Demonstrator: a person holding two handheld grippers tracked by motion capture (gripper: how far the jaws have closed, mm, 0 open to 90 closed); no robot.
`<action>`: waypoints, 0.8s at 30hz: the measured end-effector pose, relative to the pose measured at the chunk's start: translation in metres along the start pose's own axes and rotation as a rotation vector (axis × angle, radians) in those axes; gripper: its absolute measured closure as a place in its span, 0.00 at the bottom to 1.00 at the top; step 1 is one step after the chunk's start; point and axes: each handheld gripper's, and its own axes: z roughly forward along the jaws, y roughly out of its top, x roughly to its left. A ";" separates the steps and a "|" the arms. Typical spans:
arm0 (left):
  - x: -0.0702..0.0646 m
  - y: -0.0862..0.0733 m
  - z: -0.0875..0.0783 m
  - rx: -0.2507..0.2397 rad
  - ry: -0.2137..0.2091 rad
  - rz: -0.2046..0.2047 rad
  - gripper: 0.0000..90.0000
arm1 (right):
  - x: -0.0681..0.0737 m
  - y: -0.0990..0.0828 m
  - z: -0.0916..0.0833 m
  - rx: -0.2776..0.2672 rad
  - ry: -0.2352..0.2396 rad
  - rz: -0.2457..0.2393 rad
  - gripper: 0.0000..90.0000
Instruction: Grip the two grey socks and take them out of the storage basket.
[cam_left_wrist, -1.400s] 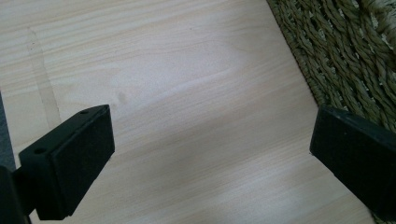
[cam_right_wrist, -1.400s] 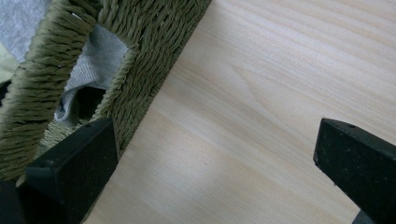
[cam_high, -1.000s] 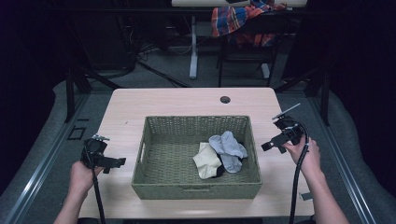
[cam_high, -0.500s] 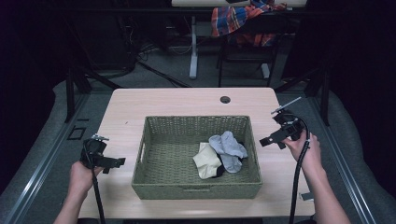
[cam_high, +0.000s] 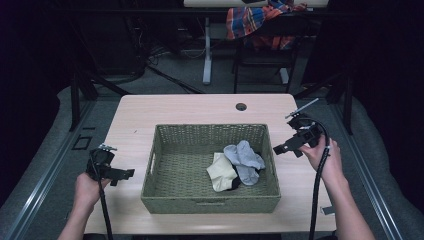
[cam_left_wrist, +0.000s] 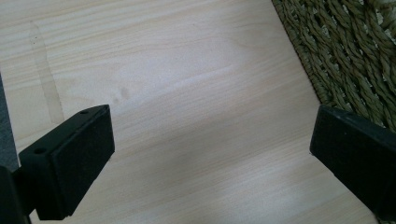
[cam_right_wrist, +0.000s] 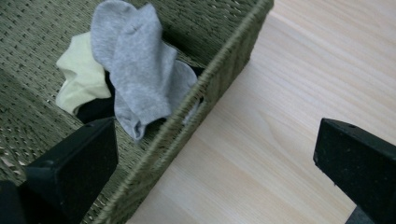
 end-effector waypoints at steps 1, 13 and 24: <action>0.000 0.000 0.000 0.002 -0.001 0.001 0.00 | 0.002 0.002 0.000 0.000 0.002 -0.005 0.00; 0.000 0.000 0.000 -0.001 0.000 -0.001 0.00 | 0.031 0.025 0.006 0.016 0.021 -0.071 0.00; -0.001 0.001 0.001 -0.001 -0.001 -0.003 0.00 | 0.047 0.055 0.022 0.037 0.047 -0.122 0.00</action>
